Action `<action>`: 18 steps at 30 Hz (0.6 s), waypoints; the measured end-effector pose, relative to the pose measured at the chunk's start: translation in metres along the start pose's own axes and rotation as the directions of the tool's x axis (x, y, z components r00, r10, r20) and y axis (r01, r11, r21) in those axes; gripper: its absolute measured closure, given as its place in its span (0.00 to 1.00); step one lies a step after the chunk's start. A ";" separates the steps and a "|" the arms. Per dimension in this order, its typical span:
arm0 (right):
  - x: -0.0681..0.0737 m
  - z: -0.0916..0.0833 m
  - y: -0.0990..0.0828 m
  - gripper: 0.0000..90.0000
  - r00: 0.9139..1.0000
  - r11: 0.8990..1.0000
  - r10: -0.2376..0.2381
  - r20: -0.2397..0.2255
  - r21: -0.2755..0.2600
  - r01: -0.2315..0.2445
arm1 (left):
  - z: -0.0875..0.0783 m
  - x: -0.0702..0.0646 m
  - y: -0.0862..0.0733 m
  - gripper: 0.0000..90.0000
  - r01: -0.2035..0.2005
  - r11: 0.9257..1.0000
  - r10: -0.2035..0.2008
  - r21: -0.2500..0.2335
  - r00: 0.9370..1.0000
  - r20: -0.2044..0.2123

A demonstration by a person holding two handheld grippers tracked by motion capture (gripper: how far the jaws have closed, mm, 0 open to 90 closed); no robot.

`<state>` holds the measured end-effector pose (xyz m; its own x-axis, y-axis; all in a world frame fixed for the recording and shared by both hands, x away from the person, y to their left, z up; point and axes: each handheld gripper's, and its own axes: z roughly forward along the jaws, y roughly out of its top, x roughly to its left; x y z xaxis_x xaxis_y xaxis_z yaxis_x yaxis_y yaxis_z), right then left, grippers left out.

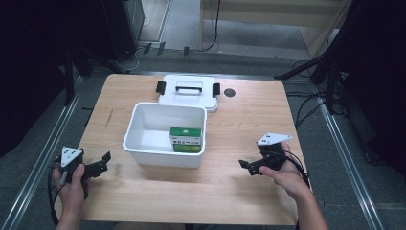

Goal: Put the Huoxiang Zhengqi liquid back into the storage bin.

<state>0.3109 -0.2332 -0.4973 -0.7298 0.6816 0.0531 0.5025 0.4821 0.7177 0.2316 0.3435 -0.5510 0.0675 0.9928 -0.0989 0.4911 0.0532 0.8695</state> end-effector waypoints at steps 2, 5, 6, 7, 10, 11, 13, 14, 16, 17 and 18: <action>-0.001 -0.001 -0.007 0.00 1.000 1.000 0.017 0.006 0.000 -0.017 | 0.000 0.000 0.000 0.00 -0.001 1.000 0.001 0.000 1.000 0.000; -0.004 -0.001 -0.013 0.00 0.999 1.000 0.028 0.018 0.001 -0.028 | 0.000 0.000 0.000 0.00 0.000 1.000 0.000 -0.001 1.000 -0.001; -0.006 -0.002 -0.020 0.00 0.999 0.999 0.032 0.037 -0.005 -0.032 | 0.000 0.000 0.000 0.00 -0.002 1.000 0.002 0.000 1.000 -0.002; -0.006 -0.002 -0.020 0.00 0.999 0.999 0.032 0.037 -0.005 -0.032 | 0.000 0.000 0.000 0.00 -0.002 1.000 0.002 0.000 1.000 -0.002; -0.011 -0.003 -0.033 0.00 0.996 0.997 0.076 0.053 -0.018 -0.075 | 0.000 0.000 0.000 0.00 -0.003 1.000 0.003 0.001 1.000 -0.005; -0.013 -0.004 -0.036 0.00 0.995 0.997 0.081 0.058 -0.023 -0.080 | 0.000 0.000 0.000 0.00 -0.003 1.000 0.003 0.001 1.000 -0.005; -0.014 -0.004 -0.039 0.00 0.994 0.996 0.088 0.065 -0.029 -0.086 | 0.000 0.000 0.000 0.00 -0.002 1.000 0.002 0.000 1.000 -0.004; -0.015 -0.005 -0.042 0.00 0.993 0.995 0.100 0.069 -0.033 -0.098 | 0.000 0.000 0.000 0.00 -0.002 1.000 0.002 0.000 1.000 -0.004; -0.017 -0.006 -0.048 0.00 0.990 0.993 0.111 0.086 -0.041 -0.108 | 0.000 0.000 0.000 0.00 -0.003 1.000 0.003 0.001 1.000 -0.005; -0.018 -0.007 -0.050 0.00 0.988 0.992 0.123 0.091 -0.042 -0.120 | 0.000 0.000 0.000 0.00 -0.003 1.000 0.003 0.003 1.000 -0.006; -0.019 -0.007 -0.052 0.00 0.987 0.991 0.130 0.094 -0.044 -0.126 | 0.000 0.000 0.000 0.00 -0.003 1.000 0.003 0.001 1.000 -0.004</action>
<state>0.2947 -0.2751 -0.5309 -0.6117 0.7870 0.0805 0.5697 0.3676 0.7351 0.2314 0.3432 -0.5509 0.0653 0.9934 -0.0942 0.4921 0.0501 0.8691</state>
